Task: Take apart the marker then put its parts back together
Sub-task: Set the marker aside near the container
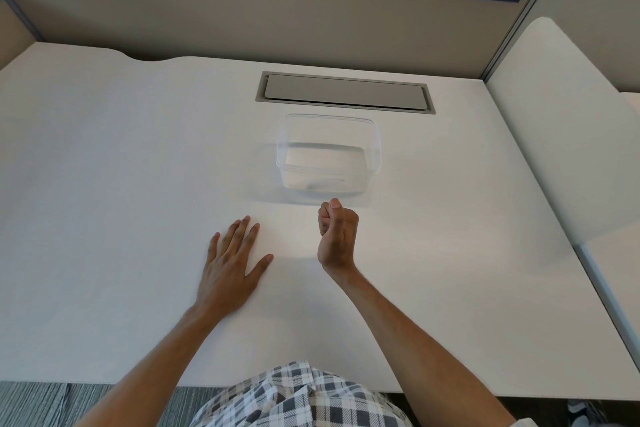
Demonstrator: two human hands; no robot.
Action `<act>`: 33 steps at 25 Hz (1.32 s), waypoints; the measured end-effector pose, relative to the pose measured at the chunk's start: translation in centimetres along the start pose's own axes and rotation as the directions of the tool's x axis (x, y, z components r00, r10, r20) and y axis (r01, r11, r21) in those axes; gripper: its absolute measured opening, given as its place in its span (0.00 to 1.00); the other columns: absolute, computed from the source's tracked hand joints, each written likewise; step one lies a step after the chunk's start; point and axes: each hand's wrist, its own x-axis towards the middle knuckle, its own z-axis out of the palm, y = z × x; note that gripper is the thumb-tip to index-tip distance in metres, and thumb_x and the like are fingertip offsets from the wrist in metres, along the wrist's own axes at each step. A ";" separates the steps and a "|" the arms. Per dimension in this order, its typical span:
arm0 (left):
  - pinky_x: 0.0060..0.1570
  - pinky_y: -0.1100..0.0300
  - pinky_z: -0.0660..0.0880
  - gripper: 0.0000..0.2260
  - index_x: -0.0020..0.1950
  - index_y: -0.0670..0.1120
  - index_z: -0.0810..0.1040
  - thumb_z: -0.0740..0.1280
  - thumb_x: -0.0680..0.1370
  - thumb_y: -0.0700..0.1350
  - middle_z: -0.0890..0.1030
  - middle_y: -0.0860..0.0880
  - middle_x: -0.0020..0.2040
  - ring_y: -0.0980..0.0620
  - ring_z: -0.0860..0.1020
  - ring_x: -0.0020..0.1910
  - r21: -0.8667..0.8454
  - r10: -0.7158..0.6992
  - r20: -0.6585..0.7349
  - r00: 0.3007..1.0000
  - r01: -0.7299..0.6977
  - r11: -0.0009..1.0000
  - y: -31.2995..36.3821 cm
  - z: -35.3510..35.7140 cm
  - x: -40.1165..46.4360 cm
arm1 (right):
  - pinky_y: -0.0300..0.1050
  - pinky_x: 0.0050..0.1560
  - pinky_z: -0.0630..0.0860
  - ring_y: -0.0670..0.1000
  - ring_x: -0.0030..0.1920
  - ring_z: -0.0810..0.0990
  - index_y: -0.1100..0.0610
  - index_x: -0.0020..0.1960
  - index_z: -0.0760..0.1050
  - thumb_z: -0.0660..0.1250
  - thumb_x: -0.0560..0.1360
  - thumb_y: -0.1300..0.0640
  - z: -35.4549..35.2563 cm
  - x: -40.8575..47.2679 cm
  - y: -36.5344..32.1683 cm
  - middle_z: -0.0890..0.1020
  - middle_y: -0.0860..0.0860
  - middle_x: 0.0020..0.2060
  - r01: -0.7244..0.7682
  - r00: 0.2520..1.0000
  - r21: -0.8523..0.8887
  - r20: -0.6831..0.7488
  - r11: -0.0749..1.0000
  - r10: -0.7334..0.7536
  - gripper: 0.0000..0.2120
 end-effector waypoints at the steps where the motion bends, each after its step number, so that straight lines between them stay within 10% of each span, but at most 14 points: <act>1: 0.77 0.49 0.44 0.34 0.79 0.52 0.53 0.43 0.77 0.67 0.51 0.52 0.80 0.54 0.47 0.78 0.004 0.000 0.000 1.000 0.000 1.000 0.0 0.0 0.0 | 0.42 0.31 0.49 0.45 0.27 0.52 0.43 0.27 0.52 0.51 0.76 0.44 0.0 0.0 0.0 0.54 0.43 0.22 0.000 1.000 0.000 0.001 1.000 0.000 0.20; 23: 0.77 0.50 0.44 0.34 0.79 0.52 0.52 0.42 0.76 0.67 0.50 0.52 0.80 0.55 0.45 0.78 -0.007 -0.001 0.010 1.000 0.001 1.000 0.2 -0.3 -0.1 | 0.45 0.32 0.48 0.45 0.28 0.51 0.42 0.27 0.53 0.51 0.76 0.45 0.0 0.2 -0.2 0.54 0.43 0.23 -0.022 1.000 -0.003 0.012 1.000 0.022 0.19; 28: 0.77 0.51 0.43 0.34 0.79 0.52 0.52 0.42 0.76 0.67 0.50 0.52 0.80 0.55 0.46 0.78 -0.007 -0.001 0.004 1.000 0.001 1.000 0.2 -0.3 -0.1 | 0.49 0.31 0.50 0.49 0.28 0.53 0.55 0.28 0.52 0.54 0.77 0.43 -0.5 -0.2 -0.3 0.54 0.53 0.24 -0.029 0.999 -0.048 0.026 0.998 0.030 0.24; 33: 0.77 0.50 0.44 0.34 0.78 0.52 0.53 0.42 0.76 0.67 0.51 0.52 0.80 0.54 0.47 0.78 -0.003 0.003 -0.004 1.000 -0.003 1.000 0.1 -0.2 0.0 | 0.49 0.32 0.53 0.52 0.29 0.57 0.53 0.29 0.55 0.57 0.73 0.61 -1.4 0.1 -0.1 0.58 0.51 0.25 -0.064 0.993 -0.015 0.096 0.998 0.065 0.17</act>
